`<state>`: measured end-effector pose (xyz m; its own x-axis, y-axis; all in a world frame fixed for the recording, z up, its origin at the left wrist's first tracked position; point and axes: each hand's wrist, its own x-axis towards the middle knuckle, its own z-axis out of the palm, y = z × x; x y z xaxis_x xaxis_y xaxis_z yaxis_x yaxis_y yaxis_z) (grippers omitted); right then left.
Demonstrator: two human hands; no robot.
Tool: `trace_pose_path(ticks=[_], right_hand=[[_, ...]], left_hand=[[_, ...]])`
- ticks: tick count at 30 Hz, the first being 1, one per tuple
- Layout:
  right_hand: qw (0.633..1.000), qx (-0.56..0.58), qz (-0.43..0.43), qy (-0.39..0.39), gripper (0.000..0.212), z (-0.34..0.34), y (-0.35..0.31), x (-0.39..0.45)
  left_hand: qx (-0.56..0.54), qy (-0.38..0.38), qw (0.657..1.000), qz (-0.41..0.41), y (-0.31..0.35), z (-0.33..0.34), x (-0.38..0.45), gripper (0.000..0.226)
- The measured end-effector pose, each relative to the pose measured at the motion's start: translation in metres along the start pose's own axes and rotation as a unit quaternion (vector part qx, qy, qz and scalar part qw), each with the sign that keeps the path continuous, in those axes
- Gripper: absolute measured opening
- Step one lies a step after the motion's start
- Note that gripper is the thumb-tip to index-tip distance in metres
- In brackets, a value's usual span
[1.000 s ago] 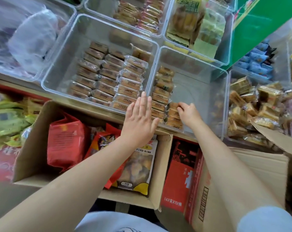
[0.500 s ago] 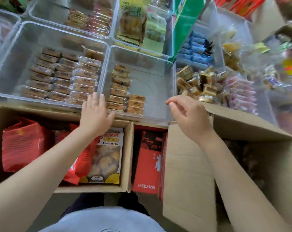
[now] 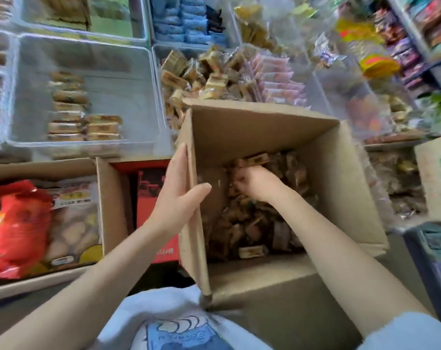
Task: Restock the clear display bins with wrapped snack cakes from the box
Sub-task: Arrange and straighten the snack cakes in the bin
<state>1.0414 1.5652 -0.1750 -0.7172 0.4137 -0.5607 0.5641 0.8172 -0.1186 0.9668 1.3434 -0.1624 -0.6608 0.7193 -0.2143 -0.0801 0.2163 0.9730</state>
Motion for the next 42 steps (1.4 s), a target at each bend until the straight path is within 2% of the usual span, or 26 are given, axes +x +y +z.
trace_pose_path(ticks=[3,5,8,14,16,17,19,20,21,23,25,27,29,32,34,37,38,40,42], right_hand=[[0.993,-0.080,0.005,-0.090,0.013,0.019,0.015,0.022],[0.980,-0.173,0.004,-0.102,0.028,0.032,0.027,0.031],[0.956,-0.278,0.001,-0.096,0.037,0.054,0.041,0.042],[0.956,-0.270,-0.039,-0.105,0.040,0.055,0.049,0.050],[0.975,-0.194,-0.050,-0.095,0.045,0.044,0.053,0.053],[0.988,-0.121,-0.041,-0.084,0.048,0.033,0.052,0.053],[0.995,0.071,-0.017,-0.062,0.042,0.003,0.045,0.043],[0.982,0.179,-0.017,-0.063,0.037,-0.013,0.040,0.033],[0.954,0.290,-0.028,-0.070,0.037,-0.028,0.033,0.022],[0.864,0.486,-0.082,-0.097,0.034,-0.054,0.020,-0.003],[0.774,0.606,-0.136,-0.122,0.037,-0.074,0.003,-0.024],[0.730,0.649,-0.172,-0.123,0.042,-0.087,-0.021,-0.037],[0.720,0.655,-0.203,-0.109,0.041,-0.094,-0.049,-0.042],[0.744,0.618,-0.235,-0.097,0.038,-0.097,-0.091,-0.040],[0.788,0.560,-0.246,-0.067,0.040,-0.098,-0.118,-0.033],[0.886,0.383,-0.245,0.095,0.050,-0.101,-0.155,-0.016],[0.903,0.303,-0.264,0.151,0.056,-0.103,-0.167,-0.010],[0.909,0.161,-0.328,0.200,0.061,-0.102,-0.194,0.007],[0.908,0.067,-0.366,0.192,0.055,-0.094,-0.222,0.028]], left_hand=[[-0.035,0.011,0.999,-0.008,-0.003,0.001,0.001,0.091],[-0.047,0.014,0.999,-0.001,-0.004,0.003,0.002,0.090],[-0.053,0.027,0.998,-0.002,-0.005,0.006,0.002,0.090],[-0.064,0.038,0.997,-0.001,-0.004,0.012,0.003,0.089],[-0.064,0.037,0.997,-0.001,-0.004,0.011,0.003,0.088],[-0.065,0.035,0.997,0.000,-0.004,0.011,0.003,0.087],[-0.075,0.027,0.997,0.000,-0.005,0.009,0.004,0.086],[-0.078,0.024,0.997,-0.003,-0.005,0.008,0.004,0.085],[-0.080,0.023,0.996,-0.010,-0.006,0.006,0.004,0.085],[-0.058,0.034,0.997,-0.025,0.000,0.004,0.002,0.082],[-0.005,0.080,0.997,-0.018,0.013,0.001,-0.002,0.070],[-0.010,0.129,0.991,0.017,0.028,-0.009,-0.004,0.052],[-0.059,0.128,0.988,0.055,0.046,-0.025,-0.004,0.048],[-0.105,0.130,0.984,0.067,0.062,-0.058,0.002,0.044],[-0.072,0.156,0.982,0.081,0.062,-0.090,0.007,0.034],[0.083,0.156,0.979,0.105,0.047,-0.149,0.016,0.037],[0.153,0.154,0.969,0.116,0.041,-0.167,0.019,0.039],[0.267,0.150,0.941,0.139,0.030,-0.198,0.028,0.041],[0.333,0.137,0.923,0.135,0.021,-0.222,0.038,0.042]])
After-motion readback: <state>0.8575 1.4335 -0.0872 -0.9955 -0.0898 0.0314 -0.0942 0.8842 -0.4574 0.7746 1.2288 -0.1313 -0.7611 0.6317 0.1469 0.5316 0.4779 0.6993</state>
